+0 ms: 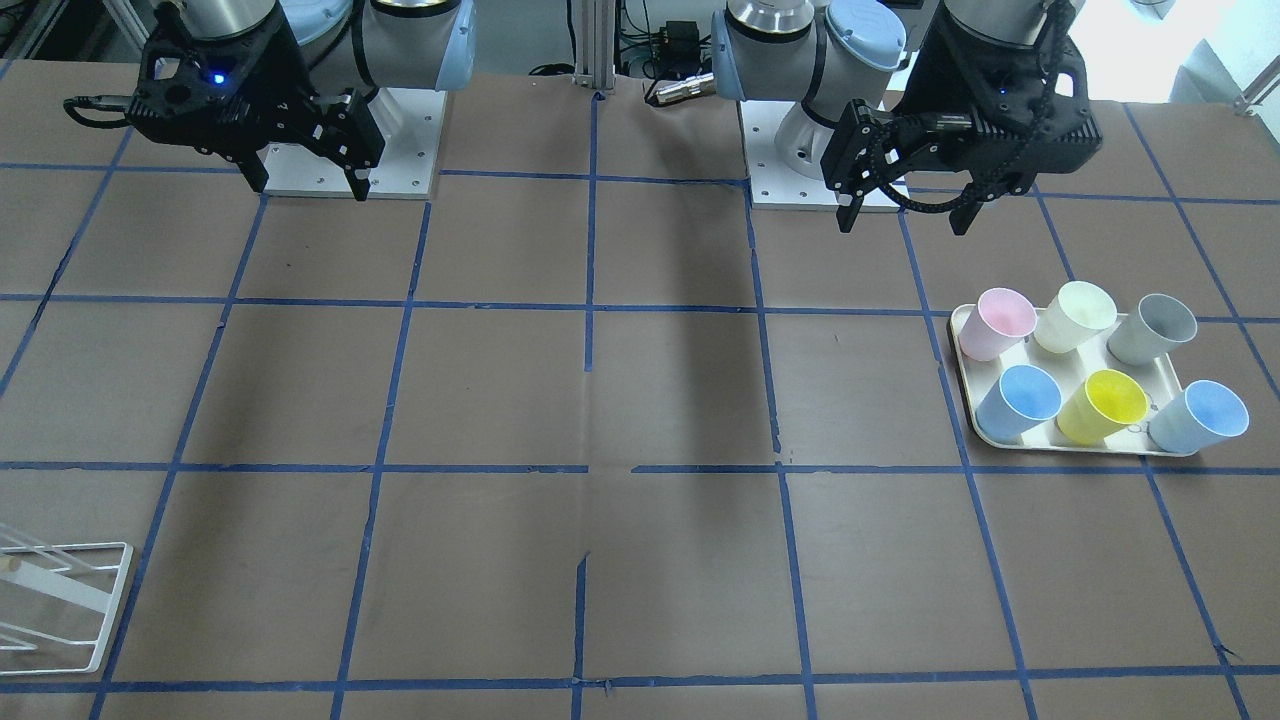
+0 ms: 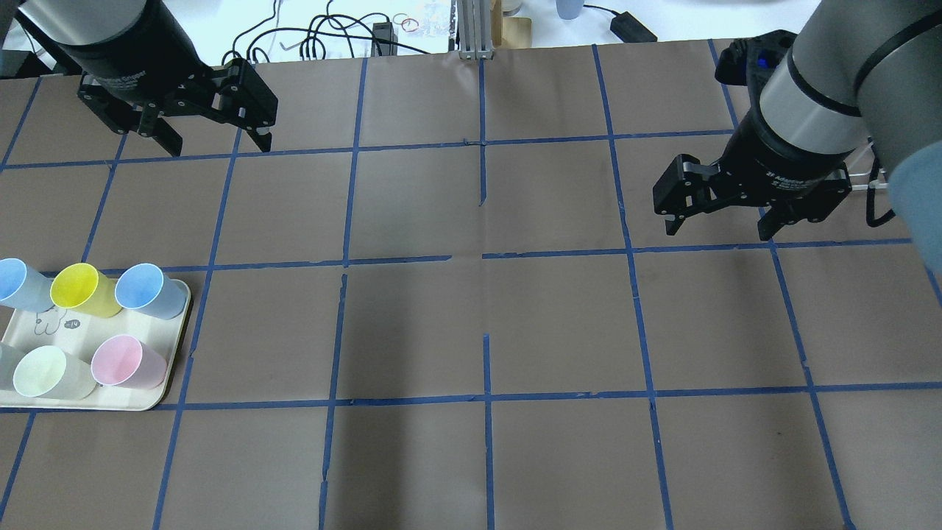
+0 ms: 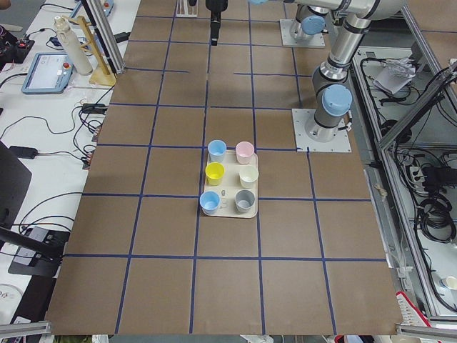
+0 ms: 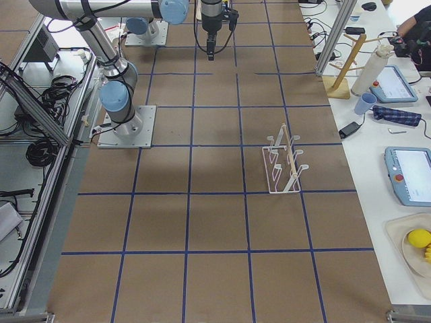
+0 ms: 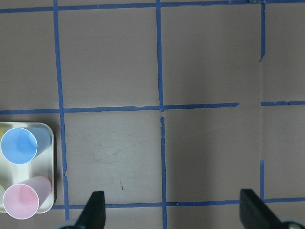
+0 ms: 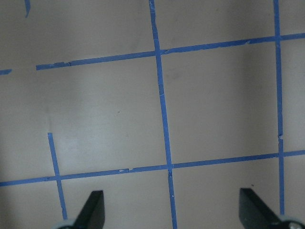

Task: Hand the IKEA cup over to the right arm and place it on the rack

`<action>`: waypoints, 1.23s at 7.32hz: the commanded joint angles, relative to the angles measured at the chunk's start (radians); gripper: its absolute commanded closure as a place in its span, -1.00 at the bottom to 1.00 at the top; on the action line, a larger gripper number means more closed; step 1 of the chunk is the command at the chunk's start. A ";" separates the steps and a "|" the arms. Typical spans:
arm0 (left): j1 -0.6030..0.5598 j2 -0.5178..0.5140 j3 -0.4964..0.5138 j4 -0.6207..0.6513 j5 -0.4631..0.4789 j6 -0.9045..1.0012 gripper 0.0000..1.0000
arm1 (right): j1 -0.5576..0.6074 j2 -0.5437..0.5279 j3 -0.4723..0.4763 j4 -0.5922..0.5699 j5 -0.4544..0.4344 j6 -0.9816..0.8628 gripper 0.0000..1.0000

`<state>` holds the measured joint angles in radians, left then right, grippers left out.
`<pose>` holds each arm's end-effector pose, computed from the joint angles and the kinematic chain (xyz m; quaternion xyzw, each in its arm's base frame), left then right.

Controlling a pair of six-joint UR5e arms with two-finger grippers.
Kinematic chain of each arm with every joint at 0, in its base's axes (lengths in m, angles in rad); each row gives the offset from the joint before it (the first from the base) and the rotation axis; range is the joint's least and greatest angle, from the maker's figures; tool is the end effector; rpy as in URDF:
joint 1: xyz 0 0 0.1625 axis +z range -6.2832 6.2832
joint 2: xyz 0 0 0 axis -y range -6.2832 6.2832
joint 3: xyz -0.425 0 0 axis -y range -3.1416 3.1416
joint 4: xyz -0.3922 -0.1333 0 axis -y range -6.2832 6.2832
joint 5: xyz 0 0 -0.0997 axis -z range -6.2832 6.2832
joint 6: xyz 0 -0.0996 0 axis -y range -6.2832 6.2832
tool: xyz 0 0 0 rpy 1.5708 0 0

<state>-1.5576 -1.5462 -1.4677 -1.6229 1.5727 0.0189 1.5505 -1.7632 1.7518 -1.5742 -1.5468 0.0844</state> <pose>-0.1267 -0.4872 0.5455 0.0028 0.9993 -0.0378 0.0016 0.1273 -0.4147 0.4860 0.0522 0.9985 -0.0070 0.0122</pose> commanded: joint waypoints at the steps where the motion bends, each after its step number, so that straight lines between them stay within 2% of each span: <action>1: 0.001 0.000 -0.003 0.000 0.001 0.003 -1.00 | 0.000 -0.001 -0.001 0.017 0.001 -0.002 -1.00; 2: 0.001 0.006 -0.013 -0.002 0.003 0.006 -1.00 | -0.001 0.005 0.000 0.028 -0.003 0.001 -1.00; 4: 0.004 0.025 -0.026 -0.090 0.003 0.039 -1.00 | 0.000 -0.002 -0.014 0.020 -0.004 -0.012 -1.00; 6: 0.086 0.011 -0.023 -0.088 -0.008 0.204 -1.00 | 0.000 -0.019 -0.018 0.017 -0.007 -0.009 -1.00; 9: 0.270 -0.024 -0.039 -0.078 -0.010 0.581 -1.00 | 0.000 -0.018 -0.008 0.020 -0.005 -0.002 -1.00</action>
<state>-1.3624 -1.5485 -1.5019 -1.7076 1.5637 0.4334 1.5513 -1.7835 1.7407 -1.5548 -1.5463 0.0810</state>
